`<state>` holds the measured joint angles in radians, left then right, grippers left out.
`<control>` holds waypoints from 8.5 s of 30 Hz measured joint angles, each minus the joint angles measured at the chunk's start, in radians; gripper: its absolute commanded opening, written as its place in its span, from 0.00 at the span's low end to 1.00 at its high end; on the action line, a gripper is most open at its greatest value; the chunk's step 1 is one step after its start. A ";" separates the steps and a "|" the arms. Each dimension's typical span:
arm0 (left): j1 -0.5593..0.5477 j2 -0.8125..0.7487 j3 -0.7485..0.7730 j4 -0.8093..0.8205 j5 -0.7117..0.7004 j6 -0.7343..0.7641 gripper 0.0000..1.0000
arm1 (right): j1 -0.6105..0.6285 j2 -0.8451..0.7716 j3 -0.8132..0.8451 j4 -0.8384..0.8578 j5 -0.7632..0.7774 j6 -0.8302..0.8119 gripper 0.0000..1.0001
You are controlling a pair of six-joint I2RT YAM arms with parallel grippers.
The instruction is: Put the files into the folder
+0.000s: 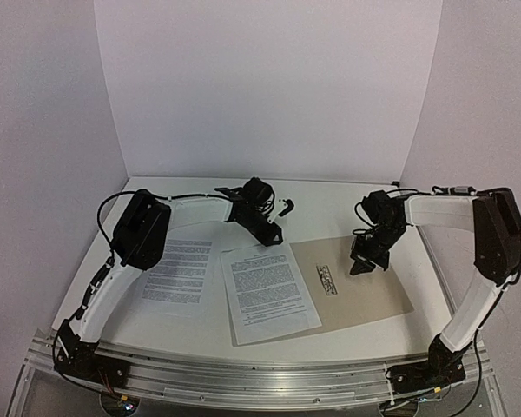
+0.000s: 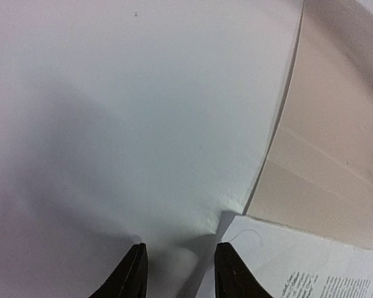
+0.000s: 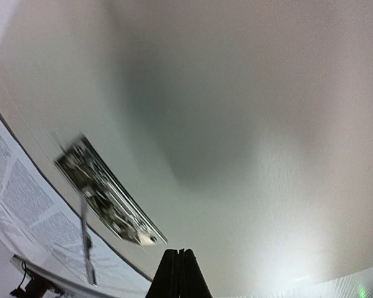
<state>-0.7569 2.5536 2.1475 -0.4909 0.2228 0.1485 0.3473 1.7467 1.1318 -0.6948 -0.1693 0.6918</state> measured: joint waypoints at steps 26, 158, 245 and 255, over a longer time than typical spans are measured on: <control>-0.041 0.013 -0.003 0.049 0.011 0.030 0.36 | 0.072 0.099 -0.033 0.192 -0.356 0.016 0.00; 0.771 -0.815 -1.185 -0.064 0.438 -0.401 0.84 | 0.619 0.815 0.865 0.551 -0.095 0.391 0.00; 0.156 -0.944 0.084 -0.357 -0.045 0.459 0.00 | 0.377 -0.177 -0.241 1.610 -0.058 -0.506 0.98; 0.156 -0.945 0.082 -0.400 0.146 0.356 0.00 | 0.357 -0.140 -0.060 1.771 -0.204 -0.610 0.98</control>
<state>-0.6014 1.6089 2.2299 -0.8906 0.3685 0.5047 0.7047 1.6069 1.0714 1.0763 -0.3731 0.0814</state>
